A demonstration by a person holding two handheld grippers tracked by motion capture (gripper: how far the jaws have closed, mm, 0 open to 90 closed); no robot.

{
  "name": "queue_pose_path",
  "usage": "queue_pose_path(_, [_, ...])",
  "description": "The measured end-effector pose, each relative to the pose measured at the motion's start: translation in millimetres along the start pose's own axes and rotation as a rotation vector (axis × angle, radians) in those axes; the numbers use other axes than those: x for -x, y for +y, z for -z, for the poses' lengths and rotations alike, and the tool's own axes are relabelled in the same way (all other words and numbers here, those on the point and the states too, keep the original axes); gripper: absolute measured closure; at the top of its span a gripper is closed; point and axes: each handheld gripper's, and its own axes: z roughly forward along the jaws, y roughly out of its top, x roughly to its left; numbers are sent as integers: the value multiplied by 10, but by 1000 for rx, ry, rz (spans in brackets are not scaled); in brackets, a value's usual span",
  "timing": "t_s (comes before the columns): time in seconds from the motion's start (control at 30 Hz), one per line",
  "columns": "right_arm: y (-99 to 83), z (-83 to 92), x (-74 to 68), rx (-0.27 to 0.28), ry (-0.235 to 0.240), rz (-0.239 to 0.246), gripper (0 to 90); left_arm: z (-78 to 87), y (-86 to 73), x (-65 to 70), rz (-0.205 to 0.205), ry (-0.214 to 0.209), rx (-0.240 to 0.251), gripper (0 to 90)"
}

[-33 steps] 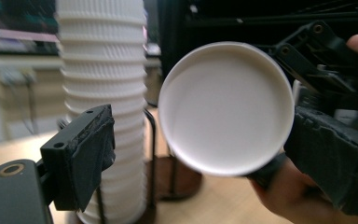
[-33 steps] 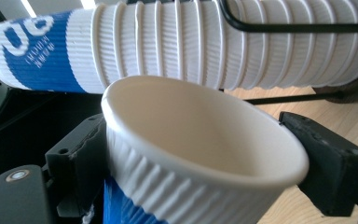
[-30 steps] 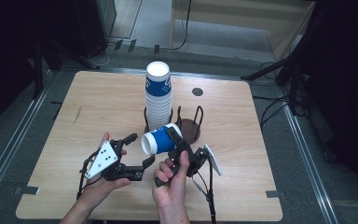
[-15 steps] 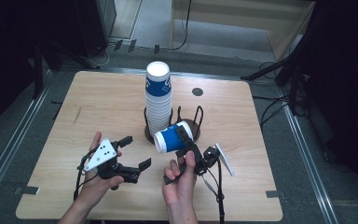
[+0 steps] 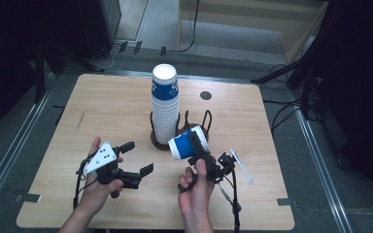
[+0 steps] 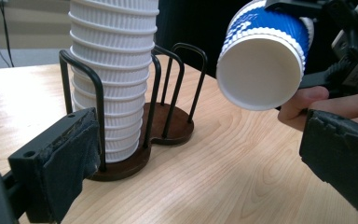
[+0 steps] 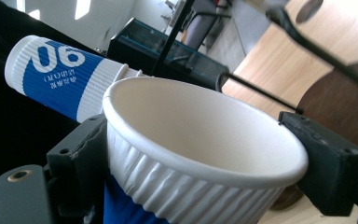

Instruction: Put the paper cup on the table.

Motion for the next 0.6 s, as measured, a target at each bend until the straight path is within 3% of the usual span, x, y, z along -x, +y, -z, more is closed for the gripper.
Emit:
queue_pose_path(0.1, [39, 31, -16, 17, -1, 69, 140, 8, 1, -22, 5, 3, -5, 0])
queue_pose_path(0.27, [76, 62, -16, 24, 0, 87, 140, 14, -1, -33, 8, 5, -7, 0])
queue_pose_path(0.5, [105, 102, -33, 36, -26, 152, 140, 24, -7, -46, 8, 9, -13, 0])
queue_pose_path(0.6, [109, 108, -31, 42, -34, 223, 141, 29, -8, -58, 14, 10, -14, 0])
